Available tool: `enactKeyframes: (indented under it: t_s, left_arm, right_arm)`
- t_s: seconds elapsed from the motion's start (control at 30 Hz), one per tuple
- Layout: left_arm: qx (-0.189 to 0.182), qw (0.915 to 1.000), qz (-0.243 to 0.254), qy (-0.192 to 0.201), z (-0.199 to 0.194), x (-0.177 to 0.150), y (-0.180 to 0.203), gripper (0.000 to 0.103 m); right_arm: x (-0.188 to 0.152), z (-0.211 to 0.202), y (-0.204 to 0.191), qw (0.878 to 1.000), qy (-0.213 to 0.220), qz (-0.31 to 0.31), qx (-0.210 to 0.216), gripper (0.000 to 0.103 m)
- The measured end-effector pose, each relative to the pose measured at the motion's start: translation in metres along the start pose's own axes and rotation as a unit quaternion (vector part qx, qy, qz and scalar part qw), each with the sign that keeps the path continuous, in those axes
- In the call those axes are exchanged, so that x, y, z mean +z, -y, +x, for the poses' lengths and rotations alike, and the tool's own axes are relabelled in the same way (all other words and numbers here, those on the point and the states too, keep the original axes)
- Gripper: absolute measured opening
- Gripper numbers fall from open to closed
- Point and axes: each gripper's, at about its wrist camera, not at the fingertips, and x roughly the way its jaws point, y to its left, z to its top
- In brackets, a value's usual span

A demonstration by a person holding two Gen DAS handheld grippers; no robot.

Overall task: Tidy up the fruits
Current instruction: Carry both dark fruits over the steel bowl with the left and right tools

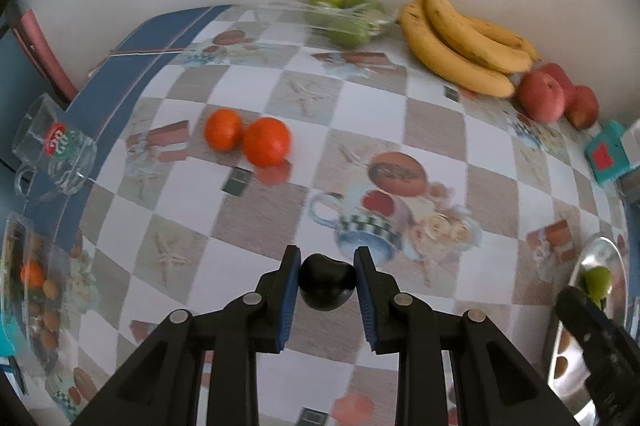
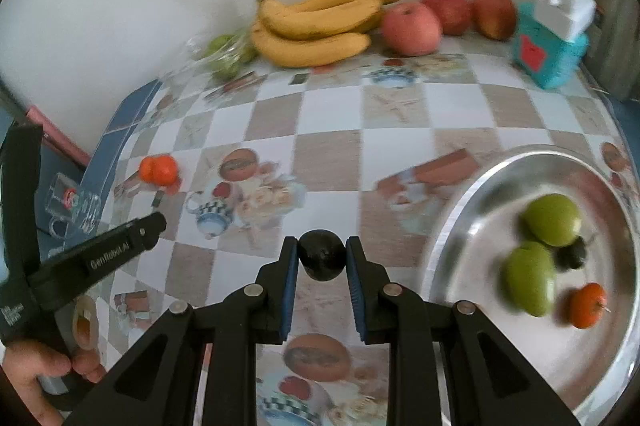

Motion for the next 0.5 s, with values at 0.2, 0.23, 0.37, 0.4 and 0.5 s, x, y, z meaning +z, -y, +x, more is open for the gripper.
enactKeyframes:
  t_s: [0.2, 0.23, 0.37, 0.4, 0.5]
  left_arm:
    - [-0.017, 0.9995, 0.026, 0.008, -0.013, -0.005, 0.028, 0.029]
    - [-0.022, 0.9992, 0.032, 0.009, -0.016, -0.006, 0.034, 0.029]
    - [-0.042, 0.9968, 0.066, 0.017, -0.028, -0.010, 0.064, 0.029]
    - [-0.046, 0.9960, 0.074, 0.018, -0.031, -0.010, 0.070, 0.029]
    - [-0.056, 0.9930, 0.102, 0.023, -0.040, -0.014, 0.095, 0.029]
  right_arm:
    - [0.001, -0.021, 0.031, 0.999, 0.011, 0.040, -0.021, 0.025]
    - [0.001, -0.024, 0.037, 0.999, 0.013, 0.046, -0.025, 0.025]
    - [0.000, -0.037, 0.058, 0.996, 0.017, 0.072, -0.043, 0.025]
    - [0.000, -0.041, 0.064, 0.995, 0.020, 0.081, -0.047, 0.025]
    - [-0.001, -0.049, 0.079, 0.993, 0.030, 0.098, -0.050, 0.025]
